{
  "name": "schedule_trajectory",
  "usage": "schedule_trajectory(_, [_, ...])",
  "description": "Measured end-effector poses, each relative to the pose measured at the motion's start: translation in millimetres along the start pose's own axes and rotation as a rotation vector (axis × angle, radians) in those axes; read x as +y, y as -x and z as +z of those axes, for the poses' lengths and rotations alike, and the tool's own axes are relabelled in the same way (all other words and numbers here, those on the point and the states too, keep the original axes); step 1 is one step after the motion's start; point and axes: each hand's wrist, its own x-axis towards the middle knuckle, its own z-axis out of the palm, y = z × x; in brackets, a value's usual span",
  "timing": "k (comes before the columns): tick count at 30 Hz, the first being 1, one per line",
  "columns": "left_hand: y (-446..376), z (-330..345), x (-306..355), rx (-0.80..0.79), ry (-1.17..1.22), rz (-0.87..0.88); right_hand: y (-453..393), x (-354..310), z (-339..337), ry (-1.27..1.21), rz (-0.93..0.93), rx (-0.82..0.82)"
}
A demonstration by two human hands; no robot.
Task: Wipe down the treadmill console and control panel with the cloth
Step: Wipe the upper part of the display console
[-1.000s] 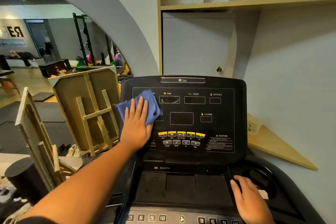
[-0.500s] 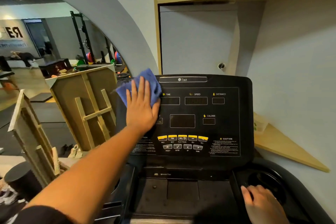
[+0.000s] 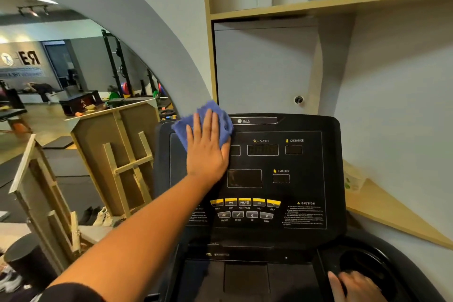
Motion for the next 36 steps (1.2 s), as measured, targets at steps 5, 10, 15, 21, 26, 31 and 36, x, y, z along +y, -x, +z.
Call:
schedule_trajectory(5, [70,25,25,-0.124,0.006,0.389,18,-2,6,0.042,-0.036,0.094])
schedule_trajectory(10, [12,12,18,-0.023,-0.001,0.238,20,-8,-6,-0.021,0.025,0.105])
schedule_trajectory(15, [-6,17,74,0.034,0.046,-0.041,26,-11,-14,-0.065,0.029,0.172])
schedule_trajectory(21, [92,48,108,-0.131,0.012,0.528,42,-5,-11,-0.134,0.007,0.225])
schedule_trajectory(26, [29,34,119,-0.096,0.058,0.485,46,-7,-10,-0.108,0.036,0.221])
schedule_trajectory(31, [-26,23,176,-0.039,0.102,0.179,50,-4,-16,-0.181,-0.008,0.239])
schedule_trajectory(36, [48,50,186,-0.148,0.021,0.687,56,-6,-18,-0.146,-0.003,0.273])
